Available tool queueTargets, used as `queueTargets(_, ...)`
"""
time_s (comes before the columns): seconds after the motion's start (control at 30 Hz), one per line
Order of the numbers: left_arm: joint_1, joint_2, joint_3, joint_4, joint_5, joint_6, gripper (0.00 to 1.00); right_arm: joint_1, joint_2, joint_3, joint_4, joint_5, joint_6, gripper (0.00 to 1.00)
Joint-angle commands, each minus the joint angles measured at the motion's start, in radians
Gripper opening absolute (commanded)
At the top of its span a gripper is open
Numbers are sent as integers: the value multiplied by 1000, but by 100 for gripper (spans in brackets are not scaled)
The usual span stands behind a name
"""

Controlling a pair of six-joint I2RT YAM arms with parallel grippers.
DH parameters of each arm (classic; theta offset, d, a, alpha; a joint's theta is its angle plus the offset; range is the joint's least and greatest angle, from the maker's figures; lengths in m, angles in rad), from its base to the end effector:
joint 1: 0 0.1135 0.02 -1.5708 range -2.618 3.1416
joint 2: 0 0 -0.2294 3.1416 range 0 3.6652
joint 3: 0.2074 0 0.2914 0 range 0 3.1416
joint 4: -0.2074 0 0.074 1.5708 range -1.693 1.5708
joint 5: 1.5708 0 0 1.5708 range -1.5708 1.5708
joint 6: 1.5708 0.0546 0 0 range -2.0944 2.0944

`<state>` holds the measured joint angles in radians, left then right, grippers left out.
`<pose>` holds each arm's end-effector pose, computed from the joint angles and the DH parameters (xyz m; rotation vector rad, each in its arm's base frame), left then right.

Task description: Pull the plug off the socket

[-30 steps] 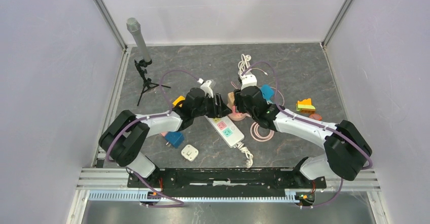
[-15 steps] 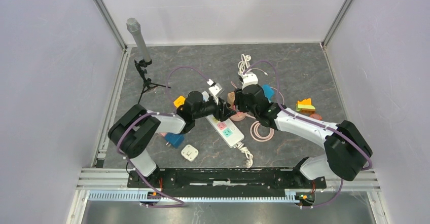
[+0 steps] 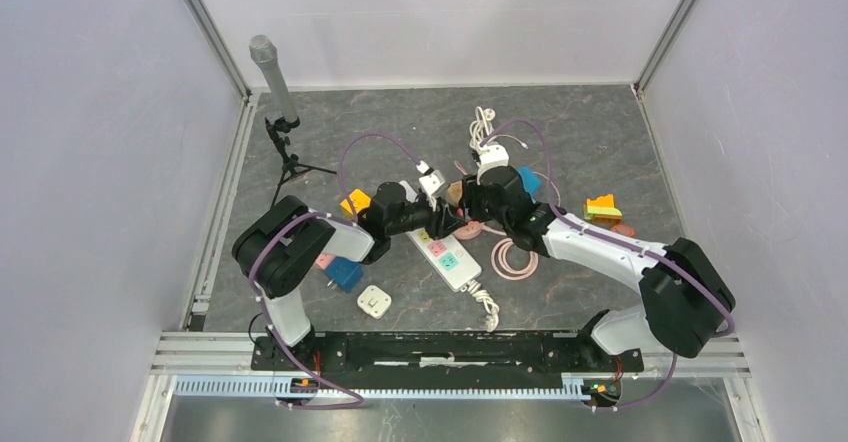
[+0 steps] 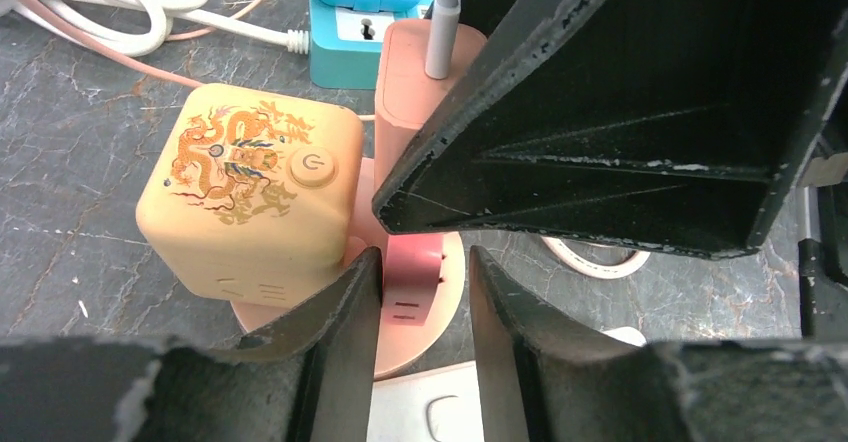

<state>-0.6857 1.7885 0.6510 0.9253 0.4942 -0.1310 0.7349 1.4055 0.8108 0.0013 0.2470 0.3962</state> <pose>0.2646 -0.2499 0.0782 0.8632 1.6649 -1.0147 0.2740 0.2297 0.1587 -0.2240 2.1580 0.3900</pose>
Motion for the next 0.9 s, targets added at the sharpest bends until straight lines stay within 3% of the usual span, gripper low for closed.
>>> queueTargets(0.0,-12,16,37,44,22,93,40,4,-31,-31,76,-93,45,0)
queueTargets(0.27,-15,-7,2,-32,-49,130,3,5,-72,-37,92,-51,25,0)
queueTargets(0.47,-15,-24,-31,-82,-97,130,2,4,-183,-83,188,-11,25,0)
queueTargets(0.57,-18,-19,-28,-118,-103,130,2,17,-150,-55,179,-20,-33,0)
queueTargets(0.7,-22,-18,-35,-138,-139,124,2,112,-84,-3,103,171,-130,0)
queueTargets(0.87,-26,-14,-55,-138,-145,130,2,91,-78,-19,109,126,-94,0)
